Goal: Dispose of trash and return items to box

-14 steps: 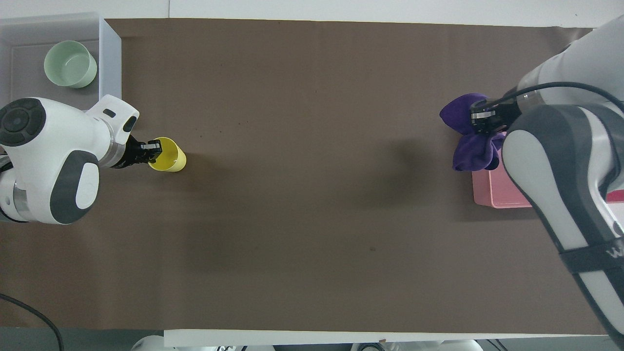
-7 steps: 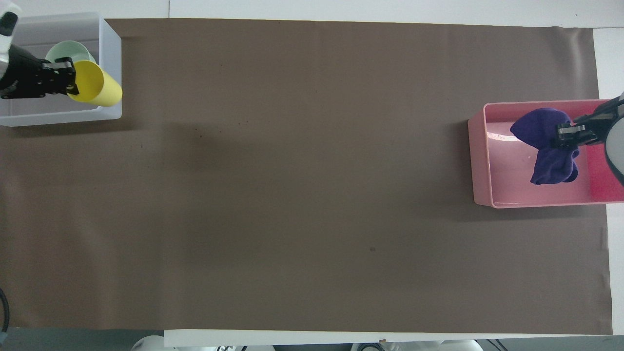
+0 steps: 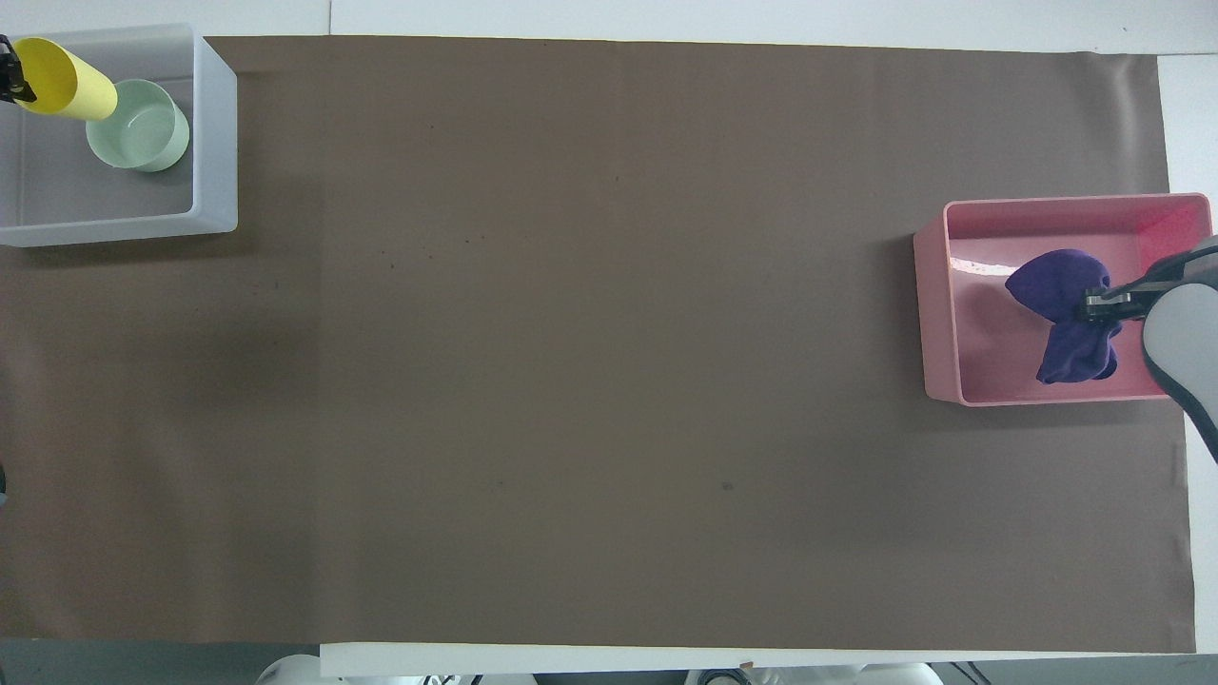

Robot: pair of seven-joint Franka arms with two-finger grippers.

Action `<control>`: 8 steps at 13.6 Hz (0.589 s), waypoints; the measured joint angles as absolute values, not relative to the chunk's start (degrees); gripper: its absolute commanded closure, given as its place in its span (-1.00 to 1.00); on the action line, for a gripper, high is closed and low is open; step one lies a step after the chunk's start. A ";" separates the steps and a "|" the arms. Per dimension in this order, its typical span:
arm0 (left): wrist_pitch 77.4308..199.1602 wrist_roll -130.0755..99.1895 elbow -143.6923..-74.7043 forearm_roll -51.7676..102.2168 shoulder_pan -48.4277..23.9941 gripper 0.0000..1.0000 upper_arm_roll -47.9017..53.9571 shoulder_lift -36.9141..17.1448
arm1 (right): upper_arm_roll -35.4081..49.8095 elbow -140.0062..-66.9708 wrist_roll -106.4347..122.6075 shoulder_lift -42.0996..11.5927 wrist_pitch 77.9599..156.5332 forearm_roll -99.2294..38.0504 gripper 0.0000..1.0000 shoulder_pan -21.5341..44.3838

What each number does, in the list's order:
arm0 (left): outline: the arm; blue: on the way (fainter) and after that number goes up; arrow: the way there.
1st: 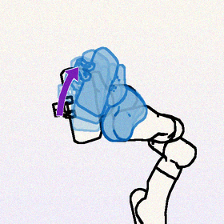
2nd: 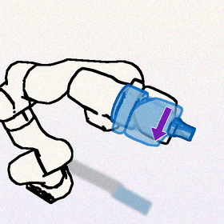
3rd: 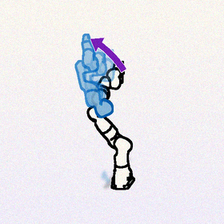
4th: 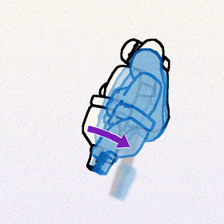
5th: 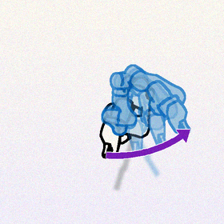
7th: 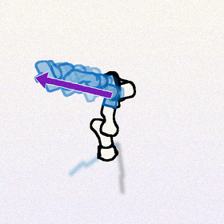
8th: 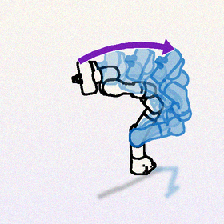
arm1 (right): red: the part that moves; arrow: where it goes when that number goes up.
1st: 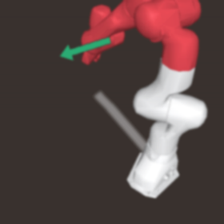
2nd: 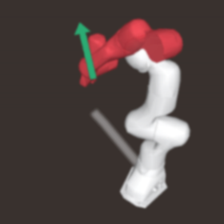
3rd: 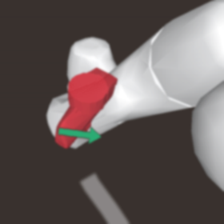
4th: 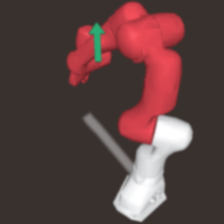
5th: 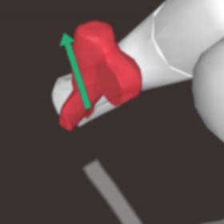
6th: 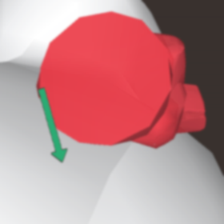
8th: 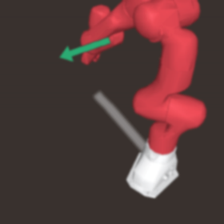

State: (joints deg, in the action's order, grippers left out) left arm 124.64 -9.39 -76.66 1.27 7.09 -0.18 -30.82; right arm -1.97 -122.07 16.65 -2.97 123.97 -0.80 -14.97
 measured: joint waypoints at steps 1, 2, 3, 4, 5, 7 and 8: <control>126.05 -9.36 -76.67 1.24 7.18 1.00 -0.23 -32.30 | -1.97 -122.77 17.13 -3.11 124.87 -0.80 -0.20 -15.08; 126.86 -8.86 -76.67 1.21 7.29 1.00 -0.27 -33.39 | -1.97 -123.02 17.34 -3.10 124.95 -0.80 -0.69 -15.14; 127.43 -7.92 -76.67 1.21 7.42 0.79 -0.30 -34.10 | -1.96 -123.02 17.41 -3.09 124.95 -0.80 -0.94 -15.14; 127.84 -7.24 -76.67 1.21 7.66 -0.61 -0.31 -34.38 | -1.92 -122.97 17.45 -3.05 124.95 -0.80 -0.97 -15.14; 128.59 -6.71 -76.72 1.16 7.80 -1.00 -0.30 -34.43 | -1.82 -122.87 17.52 -3.01 124.91 -0.80 -0.98 -15.13; 129.42 -6.51 -76.97 1.09 7.64 -1.00 -0.13 -34.46 | -1.38 -121.99 17.61 -2.82 123.01 -0.80 -0.98 -14.78; 129.50 -6.51 -77.18 1.07 7.27 -1.00 -0.04 -34.44 | -1.17 -120.91 17.60 -2.67 120.85 -0.90 -0.98 -14.11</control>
State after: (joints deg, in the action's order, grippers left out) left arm 129.50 -6.51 -77.18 1.07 7.27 -0.04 -34.44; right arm -1.17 -120.91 17.60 -2.67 120.85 -0.90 -14.11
